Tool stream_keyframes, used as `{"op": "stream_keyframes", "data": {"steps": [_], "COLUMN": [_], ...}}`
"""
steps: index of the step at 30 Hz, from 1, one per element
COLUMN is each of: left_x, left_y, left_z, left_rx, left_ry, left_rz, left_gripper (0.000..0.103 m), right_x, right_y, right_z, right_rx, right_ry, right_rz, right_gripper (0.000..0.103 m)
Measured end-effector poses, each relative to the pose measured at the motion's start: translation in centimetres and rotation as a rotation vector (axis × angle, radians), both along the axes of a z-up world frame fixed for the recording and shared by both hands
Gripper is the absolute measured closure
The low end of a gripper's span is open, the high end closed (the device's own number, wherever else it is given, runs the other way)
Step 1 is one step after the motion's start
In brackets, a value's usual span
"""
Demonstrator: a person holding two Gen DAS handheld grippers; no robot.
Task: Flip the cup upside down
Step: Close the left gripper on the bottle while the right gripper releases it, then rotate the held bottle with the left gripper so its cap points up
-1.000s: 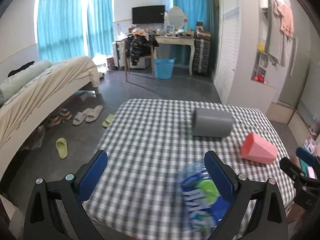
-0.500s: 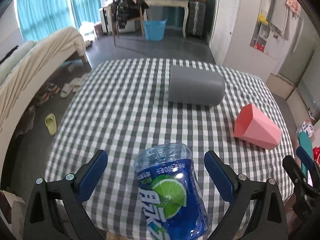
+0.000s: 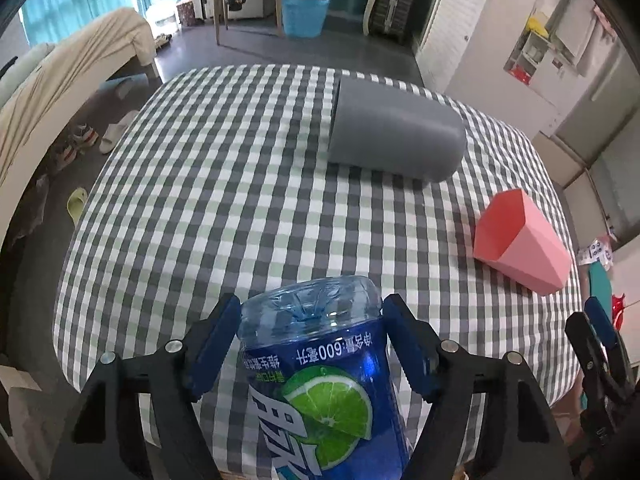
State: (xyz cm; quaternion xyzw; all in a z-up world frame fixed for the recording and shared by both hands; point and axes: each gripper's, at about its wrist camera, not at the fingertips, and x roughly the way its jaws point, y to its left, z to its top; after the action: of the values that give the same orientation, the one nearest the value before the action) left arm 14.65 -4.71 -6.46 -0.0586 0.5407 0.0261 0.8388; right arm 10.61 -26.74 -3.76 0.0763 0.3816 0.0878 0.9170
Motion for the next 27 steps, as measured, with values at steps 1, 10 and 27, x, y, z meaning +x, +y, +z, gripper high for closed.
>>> {"op": "stream_keyframes", "data": {"steps": [1, 10, 27], "left_x": [0.0, -0.3, -4.0], "left_y": [0.0, 0.4, -1.9], "left_z": [0.0, 2.9, 5.6], "left_rx": [-0.002, 0.008, 0.09], "left_ry": [0.001, -0.112, -0.299], "left_rz": [-0.003, -0.001, -0.076], "left_gripper": [0.028, 0.028, 0.028], "right_x": [0.0, 0.1, -0.5], "right_y": [0.0, 0.3, 0.7], "right_z": [0.0, -0.3, -0.3], "right_rx": [-0.001, -0.007, -0.012], "right_ry": [-0.001, 0.003, -0.005], "right_rz": [-0.001, 0.005, -0.011], "right_gripper": [0.013, 0.013, 0.013]}}
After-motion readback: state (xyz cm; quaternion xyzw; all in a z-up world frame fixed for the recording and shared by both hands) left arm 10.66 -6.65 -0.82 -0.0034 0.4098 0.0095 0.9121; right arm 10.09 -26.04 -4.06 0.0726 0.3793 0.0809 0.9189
